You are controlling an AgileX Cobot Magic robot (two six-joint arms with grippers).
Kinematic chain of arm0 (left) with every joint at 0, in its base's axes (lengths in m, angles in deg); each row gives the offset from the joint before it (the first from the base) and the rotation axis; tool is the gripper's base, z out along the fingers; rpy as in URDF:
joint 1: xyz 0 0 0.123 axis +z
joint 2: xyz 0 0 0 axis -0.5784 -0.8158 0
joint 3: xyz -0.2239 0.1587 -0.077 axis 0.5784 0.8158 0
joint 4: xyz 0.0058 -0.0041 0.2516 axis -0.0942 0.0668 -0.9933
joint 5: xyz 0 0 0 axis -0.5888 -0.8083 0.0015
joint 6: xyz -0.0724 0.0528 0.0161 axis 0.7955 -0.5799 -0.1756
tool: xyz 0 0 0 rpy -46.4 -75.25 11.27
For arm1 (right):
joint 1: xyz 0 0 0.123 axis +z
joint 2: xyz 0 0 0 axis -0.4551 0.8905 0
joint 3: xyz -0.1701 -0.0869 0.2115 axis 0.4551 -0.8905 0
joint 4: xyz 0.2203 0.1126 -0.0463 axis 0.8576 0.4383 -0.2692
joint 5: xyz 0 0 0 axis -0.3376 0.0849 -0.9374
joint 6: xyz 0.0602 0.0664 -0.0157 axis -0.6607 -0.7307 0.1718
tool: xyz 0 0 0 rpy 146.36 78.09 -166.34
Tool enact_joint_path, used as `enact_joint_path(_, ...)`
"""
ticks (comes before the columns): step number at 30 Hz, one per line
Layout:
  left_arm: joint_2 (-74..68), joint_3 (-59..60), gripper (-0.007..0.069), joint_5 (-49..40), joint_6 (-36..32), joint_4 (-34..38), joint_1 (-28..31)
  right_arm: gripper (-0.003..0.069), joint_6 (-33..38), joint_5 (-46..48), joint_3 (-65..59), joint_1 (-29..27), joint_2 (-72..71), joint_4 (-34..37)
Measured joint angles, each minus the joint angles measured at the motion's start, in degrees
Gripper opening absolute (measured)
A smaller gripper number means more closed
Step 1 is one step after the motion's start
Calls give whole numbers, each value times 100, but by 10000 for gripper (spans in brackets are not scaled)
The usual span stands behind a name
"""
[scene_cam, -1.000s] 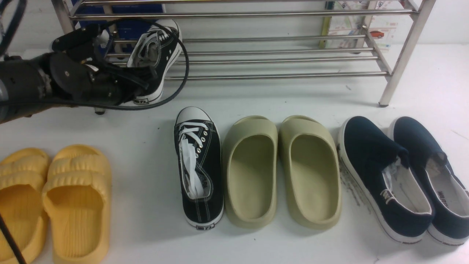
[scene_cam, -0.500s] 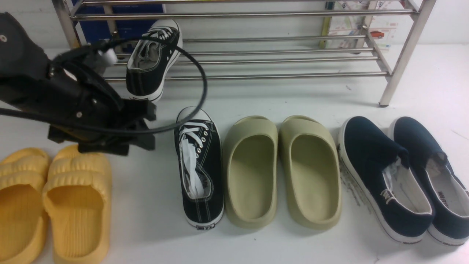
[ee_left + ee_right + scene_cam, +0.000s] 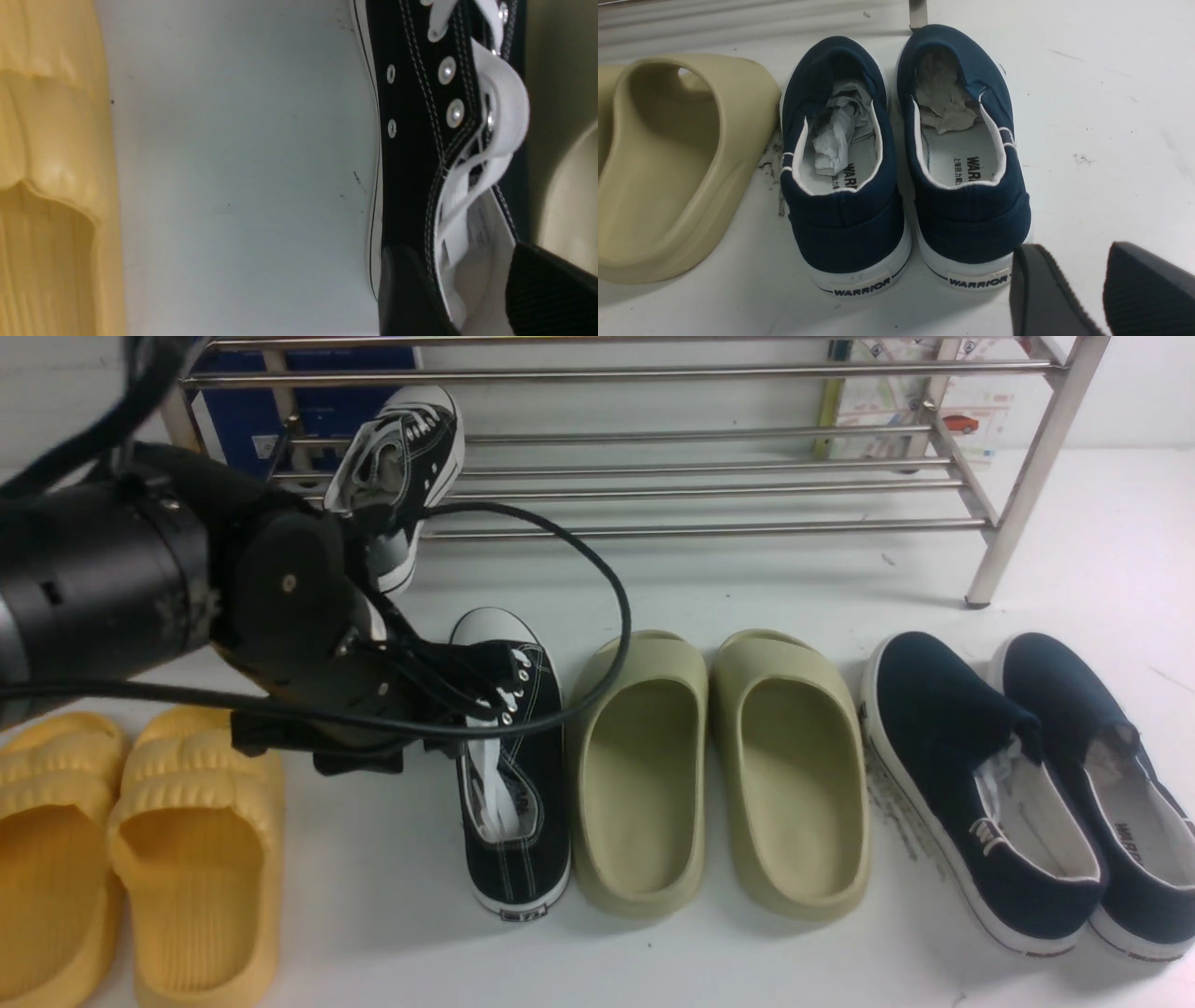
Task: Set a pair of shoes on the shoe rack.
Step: Use the left arm to grab the shoe closest to it
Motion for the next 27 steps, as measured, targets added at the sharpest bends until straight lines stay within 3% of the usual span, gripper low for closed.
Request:
enact_joint_path(11, -1015, 0, 317, 501, 47, -71, -17, 244, 0, 0, 0, 0, 0, -5)
enact_joint_path(16, -1229, 0, 270, 620, 47, -288, -17, 244, 0, 0, 0, 0, 0, -5)
enact_joint_path(18, -1265, 0, 221, 678, 47, -354, -17, 244, 0, 0, 0, 0, 0, -5)
enact_joint_path(23, -1265, -62, -9, 692, 47, -558, -17, 244, 0, 0, 0, 0, 0, -5)
enact_joint_path(27, -1137, -310, -13, 533, 47, -736, -17, 244, 0, 0, 0, 0, 0, -5)
